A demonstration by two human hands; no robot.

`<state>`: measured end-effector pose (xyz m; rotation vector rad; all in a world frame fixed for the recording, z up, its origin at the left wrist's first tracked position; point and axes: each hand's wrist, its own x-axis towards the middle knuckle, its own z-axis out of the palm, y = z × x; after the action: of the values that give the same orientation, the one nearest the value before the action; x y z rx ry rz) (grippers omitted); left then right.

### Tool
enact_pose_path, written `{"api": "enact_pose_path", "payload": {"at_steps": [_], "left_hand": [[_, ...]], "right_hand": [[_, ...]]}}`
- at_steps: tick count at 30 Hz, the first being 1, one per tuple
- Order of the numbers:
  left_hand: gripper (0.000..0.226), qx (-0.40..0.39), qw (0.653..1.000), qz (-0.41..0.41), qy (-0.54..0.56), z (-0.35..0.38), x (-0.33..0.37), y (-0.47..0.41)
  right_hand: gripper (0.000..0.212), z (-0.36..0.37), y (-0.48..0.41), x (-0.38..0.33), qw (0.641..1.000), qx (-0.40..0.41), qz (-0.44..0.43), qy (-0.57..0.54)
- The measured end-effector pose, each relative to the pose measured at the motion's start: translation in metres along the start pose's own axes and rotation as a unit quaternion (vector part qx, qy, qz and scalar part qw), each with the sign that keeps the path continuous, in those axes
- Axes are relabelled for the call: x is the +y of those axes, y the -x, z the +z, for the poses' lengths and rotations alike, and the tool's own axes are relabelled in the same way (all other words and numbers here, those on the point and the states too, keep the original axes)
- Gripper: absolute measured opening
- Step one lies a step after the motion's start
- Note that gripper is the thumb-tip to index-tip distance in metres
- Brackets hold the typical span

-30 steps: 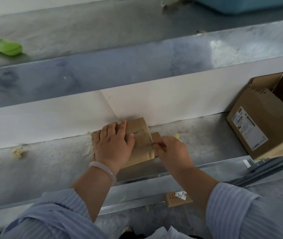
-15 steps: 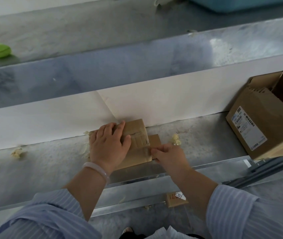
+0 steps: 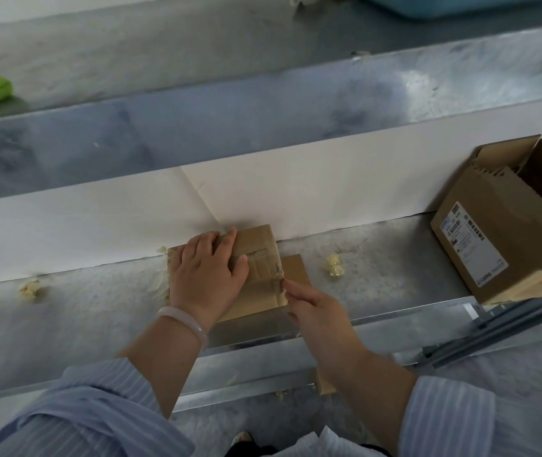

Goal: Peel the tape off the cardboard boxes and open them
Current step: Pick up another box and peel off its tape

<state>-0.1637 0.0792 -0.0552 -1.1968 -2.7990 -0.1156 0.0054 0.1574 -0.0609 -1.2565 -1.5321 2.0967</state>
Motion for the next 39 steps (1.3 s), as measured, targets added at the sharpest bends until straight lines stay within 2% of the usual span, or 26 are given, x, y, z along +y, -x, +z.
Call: {"api": "enact_pose_path", "payload": {"at_steps": [7,14,18,22,24,27,31,32,35,36,39], "left_hand": [[0.057,0.004,1.0,-0.004,0.002,0.002,0.0,0.0],[0.055,-0.001,1.0,0.001,0.016,0.001,-0.001,-0.001],[0.06,0.017,0.999,0.039,0.034,-0.004,-0.003,0.005],[0.055,0.025,0.987,0.128,0.09,-0.005,-0.014,0.013],[0.053,0.018,0.981,0.154,0.121,-0.005,-0.019,0.012],[0.052,0.021,0.971,0.191,0.139,-0.006,-0.022,0.013],[0.05,0.027,0.969,0.192,0.155,-0.006,-0.025,0.012],[0.049,0.027,0.969,0.193,0.149,-0.006,-0.025,0.012],[0.046,0.039,0.971,0.199,0.13,-0.003,-0.021,0.013],[0.045,0.045,0.971,0.197,0.127,-0.002,-0.02,0.013],[0.042,0.071,0.972,0.193,0.112,0.0,-0.018,0.012]], "right_hand": [[0.024,0.001,-0.003,-0.004,0.986,-0.009,0.066,-0.152],[0.02,-0.001,-0.012,-0.001,0.985,-0.012,0.072,-0.156],[0.017,-0.008,-0.017,-0.009,0.995,0.013,0.044,-0.092],[0.023,-0.012,-0.024,-0.015,0.998,-0.009,-0.012,0.062],[0.029,-0.012,-0.029,-0.018,0.997,-0.023,-0.011,0.078],[0.026,-0.011,-0.034,-0.023,0.994,-0.046,0.008,0.094],[0.048,-0.016,-0.041,-0.028,0.989,-0.057,-0.008,0.135],[0.046,-0.017,-0.042,-0.031,0.988,-0.055,-0.02,0.146],[0.018,-0.023,-0.043,-0.036,0.975,-0.055,-0.077,0.201],[0.017,-0.023,-0.044,-0.035,0.971,-0.056,-0.096,0.213],[0.031,-0.013,-0.04,-0.033,0.951,-0.06,-0.151,0.263]]}}
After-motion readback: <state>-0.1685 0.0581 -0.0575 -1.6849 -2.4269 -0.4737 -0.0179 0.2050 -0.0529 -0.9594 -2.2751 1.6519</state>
